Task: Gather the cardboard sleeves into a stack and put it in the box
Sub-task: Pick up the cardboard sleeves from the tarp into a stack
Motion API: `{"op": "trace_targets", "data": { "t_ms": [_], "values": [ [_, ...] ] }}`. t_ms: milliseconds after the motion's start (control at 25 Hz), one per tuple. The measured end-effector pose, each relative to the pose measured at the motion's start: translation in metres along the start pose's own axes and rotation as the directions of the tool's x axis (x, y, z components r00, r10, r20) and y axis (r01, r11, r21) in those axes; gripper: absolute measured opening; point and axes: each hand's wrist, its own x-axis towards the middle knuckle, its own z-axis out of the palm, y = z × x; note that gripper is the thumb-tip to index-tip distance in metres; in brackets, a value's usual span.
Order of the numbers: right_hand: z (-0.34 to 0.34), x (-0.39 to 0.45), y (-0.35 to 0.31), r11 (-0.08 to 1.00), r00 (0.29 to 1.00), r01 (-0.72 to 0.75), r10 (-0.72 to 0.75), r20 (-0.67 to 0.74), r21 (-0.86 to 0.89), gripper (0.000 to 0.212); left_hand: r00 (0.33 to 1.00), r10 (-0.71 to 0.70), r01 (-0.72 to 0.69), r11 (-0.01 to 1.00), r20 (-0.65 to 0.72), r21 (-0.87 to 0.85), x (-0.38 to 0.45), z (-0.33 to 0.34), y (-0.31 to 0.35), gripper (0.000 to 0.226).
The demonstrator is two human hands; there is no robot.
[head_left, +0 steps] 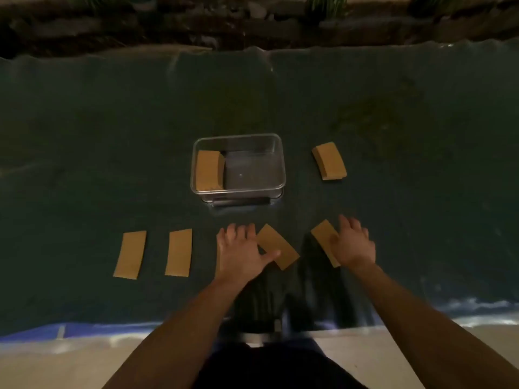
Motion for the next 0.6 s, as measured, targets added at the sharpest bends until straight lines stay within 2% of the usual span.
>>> {"op": "trace_targets", "data": {
  "t_ms": [40, 120, 240, 440, 600],
  "values": [
    [0.002, 0.005, 0.001, 0.997, 0.996, -0.073, 0.074, 0.053, -0.025, 0.064, 0.999, -0.024, 0.023, 1.0, 0.043, 0.02, 0.008, 0.003, 0.006, 0.108],
    [0.013, 0.016, 0.003, 0.99, 0.985, -0.125, 0.131, 0.111, -0.06, 0.065, 0.993, -0.074, 0.068, 0.995, 0.089, 0.066, 0.021, 0.009, 0.017, 0.11],
    [0.026, 0.024, -0.002, 0.992, 0.981, -0.106, 0.115, 0.156, -0.063, 0.068, 0.987, -0.108, 0.099, 0.991, 0.116, 0.086, 0.032, 0.018, 0.031, 0.106],
    [0.033, 0.032, -0.005, 0.991, 0.989, -0.099, 0.108, 0.102, -0.094, 0.068, 0.98, -0.178, 0.181, 0.983, 0.084, -0.023, 0.038, 0.031, 0.041, 0.1],
    [0.029, 0.037, -0.004, 0.991, 0.989, -0.126, 0.129, 0.072, -0.053, 0.067, 0.974, -0.217, 0.224, 0.967, 0.068, -0.123, 0.045, 0.029, 0.038, 0.09]
  ]
}}
